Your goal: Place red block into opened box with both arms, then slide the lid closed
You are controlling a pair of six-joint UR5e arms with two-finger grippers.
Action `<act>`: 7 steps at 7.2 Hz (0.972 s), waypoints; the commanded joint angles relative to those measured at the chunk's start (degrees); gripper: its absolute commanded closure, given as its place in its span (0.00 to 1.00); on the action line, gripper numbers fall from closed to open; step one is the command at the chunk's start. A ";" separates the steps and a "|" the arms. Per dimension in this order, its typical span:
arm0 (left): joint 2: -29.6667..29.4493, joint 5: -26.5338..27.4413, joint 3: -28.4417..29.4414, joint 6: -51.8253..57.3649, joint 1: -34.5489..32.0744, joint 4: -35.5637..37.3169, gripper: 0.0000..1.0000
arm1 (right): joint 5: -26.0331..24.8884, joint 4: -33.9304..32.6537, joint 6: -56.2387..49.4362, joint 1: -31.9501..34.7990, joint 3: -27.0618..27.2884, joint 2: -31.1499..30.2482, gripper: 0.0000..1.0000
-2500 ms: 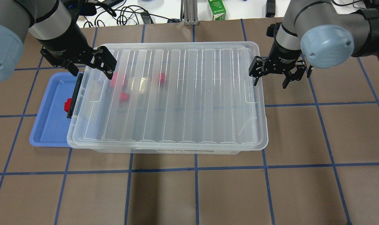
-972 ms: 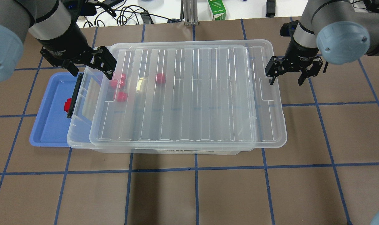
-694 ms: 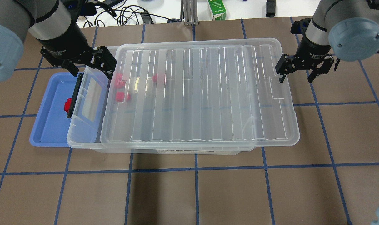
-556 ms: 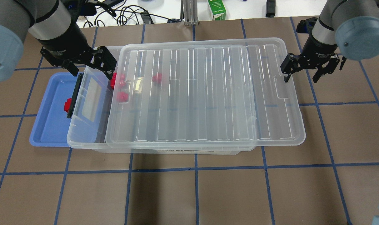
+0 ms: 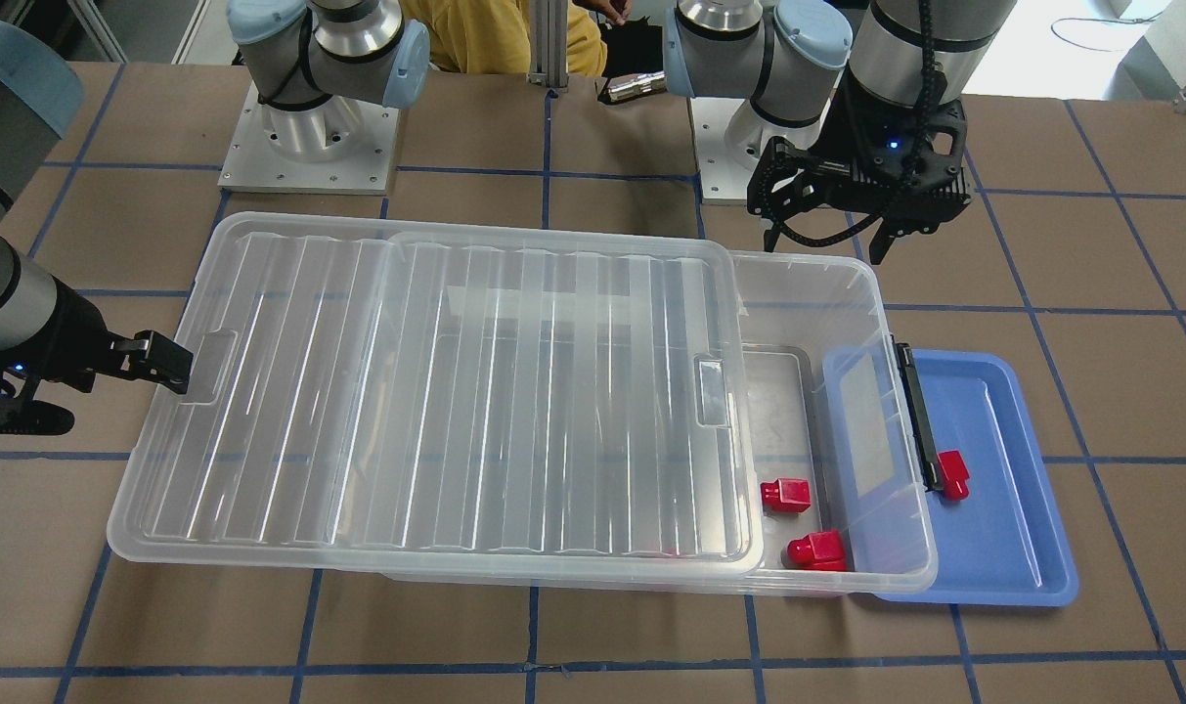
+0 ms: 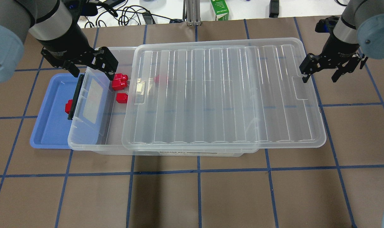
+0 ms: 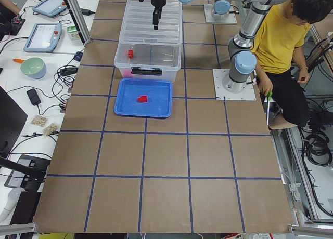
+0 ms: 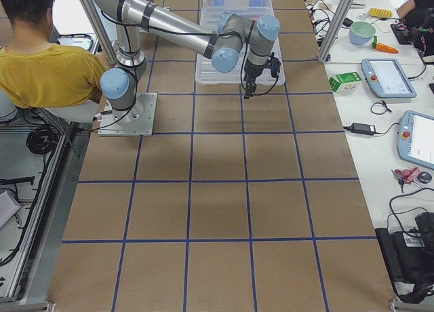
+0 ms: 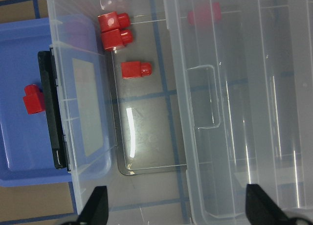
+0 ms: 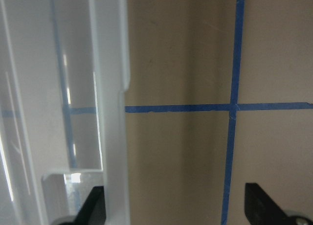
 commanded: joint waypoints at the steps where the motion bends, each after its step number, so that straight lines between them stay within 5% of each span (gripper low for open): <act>1: 0.00 0.00 0.00 0.00 0.00 0.00 0.00 | -0.17 -0.07 -3.33 -1.66 -0.02 0.00 0.00; 7: 0.00 -0.09 0.00 0.00 0.00 0.00 0.00 | -1.05 0.02 -3.52 -2.46 0.15 -0.09 0.00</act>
